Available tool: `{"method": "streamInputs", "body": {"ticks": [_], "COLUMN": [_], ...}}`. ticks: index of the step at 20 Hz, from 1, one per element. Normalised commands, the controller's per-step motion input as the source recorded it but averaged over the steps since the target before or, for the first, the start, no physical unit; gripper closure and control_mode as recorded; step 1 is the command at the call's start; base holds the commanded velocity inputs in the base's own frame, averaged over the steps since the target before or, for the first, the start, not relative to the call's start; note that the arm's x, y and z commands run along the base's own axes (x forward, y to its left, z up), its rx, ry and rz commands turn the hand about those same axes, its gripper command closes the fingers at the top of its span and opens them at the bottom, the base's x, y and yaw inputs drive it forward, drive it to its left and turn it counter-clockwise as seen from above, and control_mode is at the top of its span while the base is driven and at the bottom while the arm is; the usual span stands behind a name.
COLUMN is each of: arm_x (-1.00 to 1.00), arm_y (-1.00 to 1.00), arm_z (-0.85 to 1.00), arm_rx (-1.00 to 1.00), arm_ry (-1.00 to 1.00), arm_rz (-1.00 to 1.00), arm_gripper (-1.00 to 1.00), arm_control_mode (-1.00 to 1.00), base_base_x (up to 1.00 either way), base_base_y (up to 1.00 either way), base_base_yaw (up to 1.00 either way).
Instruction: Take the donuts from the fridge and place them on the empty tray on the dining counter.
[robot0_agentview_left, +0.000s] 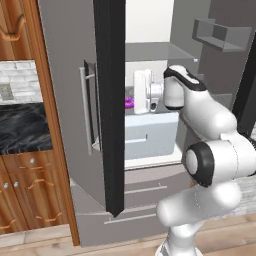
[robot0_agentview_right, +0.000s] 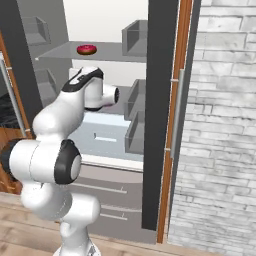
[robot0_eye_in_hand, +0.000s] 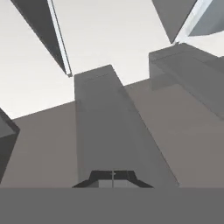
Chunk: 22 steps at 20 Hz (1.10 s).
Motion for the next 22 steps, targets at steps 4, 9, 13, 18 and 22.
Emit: {"method": "streamInputs", "body": {"ticks": [4,9,13,18,22], "arm_x": [0.64,0.03,-0.61,-0.77,-0.89], "arm_y": [0.22,0.57,0.62,0.81,1.0], "arm_z": [-0.19,-0.01,0.09,0.23,-0.02], "arm_rx": [0.11,0.02,0.0,0.0,0.0], "arm_ry": [0.05,0.0,0.0,0.04,0.01], "arm_rz": [0.19,0.19,0.18,0.21,0.08], "arm_gripper": [1.0,1.0,1.0,1.0,1.0], "arm_control_mode": [-1.0,-1.0,-1.0,-1.0,-1.0], "base_base_x": [0.0,0.0,0.0,0.0,0.0], "base_base_y": [0.0,0.0,0.0,0.0,0.0], "base_base_yaw": [0.0,0.0,0.0,0.0,0.0]}}
